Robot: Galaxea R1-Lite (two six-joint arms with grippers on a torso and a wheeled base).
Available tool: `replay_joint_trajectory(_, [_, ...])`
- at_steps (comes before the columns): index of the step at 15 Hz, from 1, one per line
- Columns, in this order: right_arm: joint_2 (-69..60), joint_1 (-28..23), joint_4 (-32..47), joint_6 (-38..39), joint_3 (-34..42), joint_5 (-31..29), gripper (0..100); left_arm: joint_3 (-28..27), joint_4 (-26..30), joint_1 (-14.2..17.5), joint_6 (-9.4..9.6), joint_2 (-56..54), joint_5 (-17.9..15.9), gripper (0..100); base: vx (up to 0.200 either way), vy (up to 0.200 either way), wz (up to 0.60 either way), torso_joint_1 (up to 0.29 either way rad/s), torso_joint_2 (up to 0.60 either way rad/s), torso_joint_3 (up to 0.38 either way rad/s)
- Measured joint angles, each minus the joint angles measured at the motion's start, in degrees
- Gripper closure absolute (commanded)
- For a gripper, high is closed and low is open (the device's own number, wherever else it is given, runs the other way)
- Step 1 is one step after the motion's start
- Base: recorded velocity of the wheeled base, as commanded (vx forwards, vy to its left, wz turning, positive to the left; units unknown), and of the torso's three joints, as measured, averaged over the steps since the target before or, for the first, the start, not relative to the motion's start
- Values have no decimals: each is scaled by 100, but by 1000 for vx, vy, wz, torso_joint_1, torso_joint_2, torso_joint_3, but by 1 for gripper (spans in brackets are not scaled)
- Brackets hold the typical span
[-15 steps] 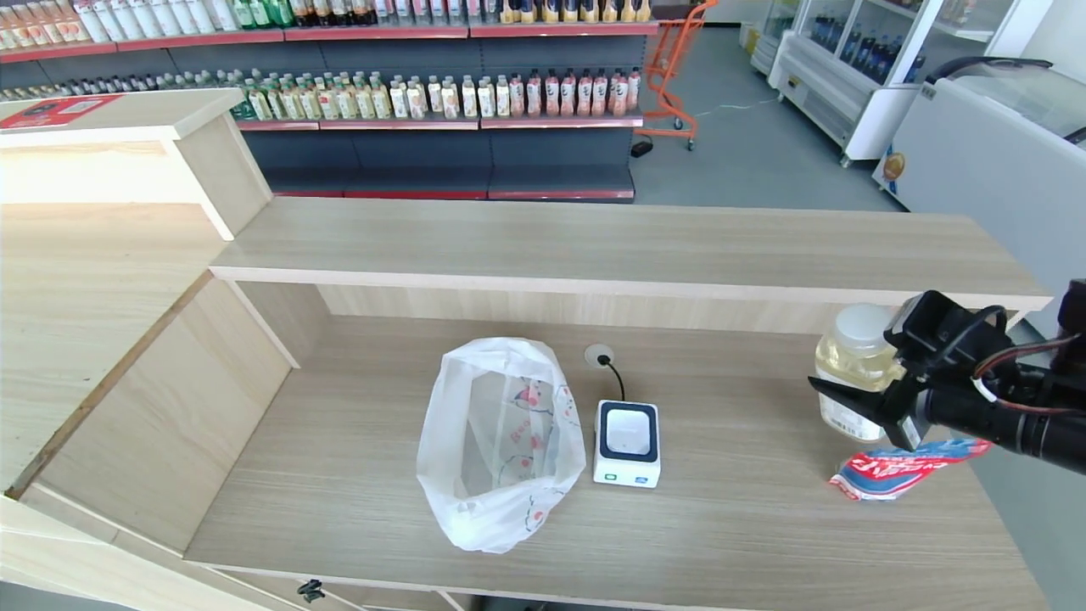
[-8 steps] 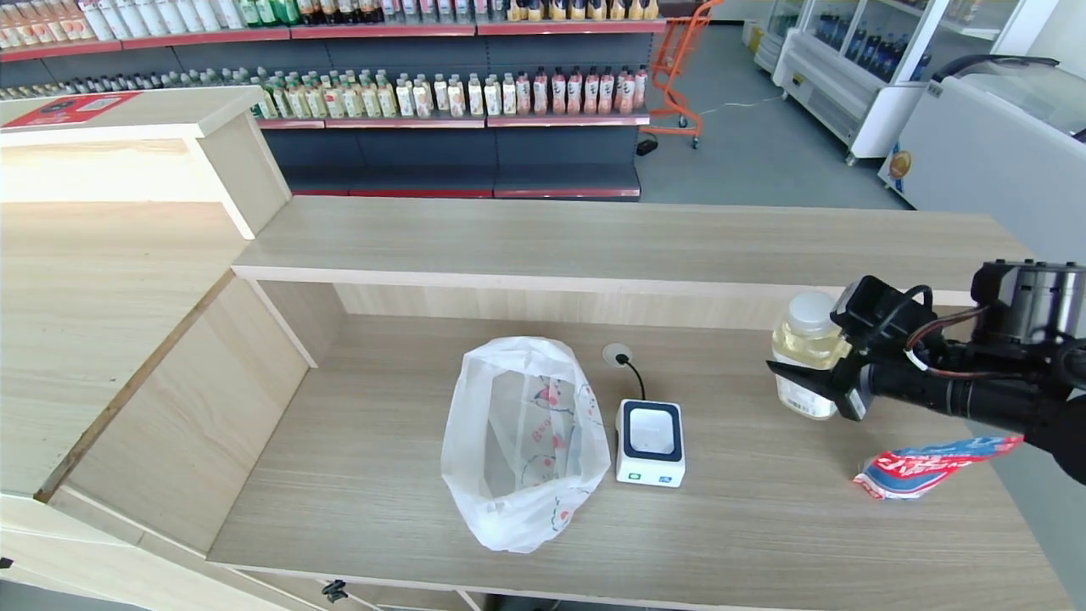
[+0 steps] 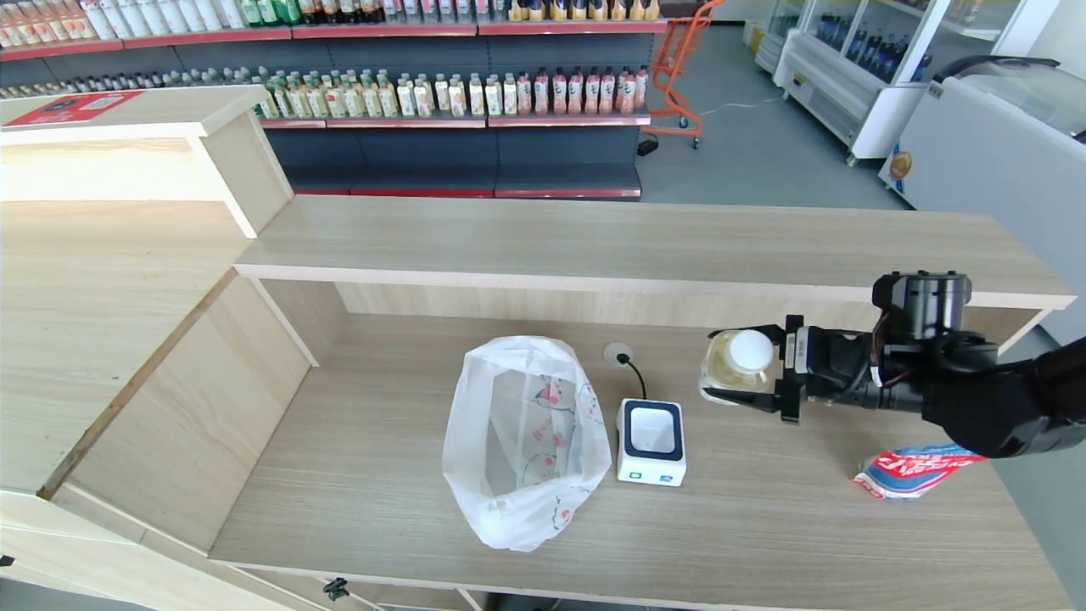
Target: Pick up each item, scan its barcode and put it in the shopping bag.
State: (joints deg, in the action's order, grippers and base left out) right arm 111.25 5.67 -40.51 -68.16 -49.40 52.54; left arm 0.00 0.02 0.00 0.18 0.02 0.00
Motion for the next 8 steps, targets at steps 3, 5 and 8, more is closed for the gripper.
replay_joint_trajectory(3, [639, -105, 6, -568, -179, 611, 100, 0, -2, 0, 0, 0, 0, 0, 0, 0, 0, 0, 0, 0])
replay_joint_trajectory(5, [1036, -145, 4, -741, -424, 824, 100, 0, -2, 0, 0, 0, 0, 0, 0, 0, 0, 0, 0, 0])
replay_joint_trajectory(8, [1498, -44, 13, -1154, -744, 1061, 100, 0, -2, 0, 0, 0, 0, 0, 0, 0, 0, 0, 0, 0])
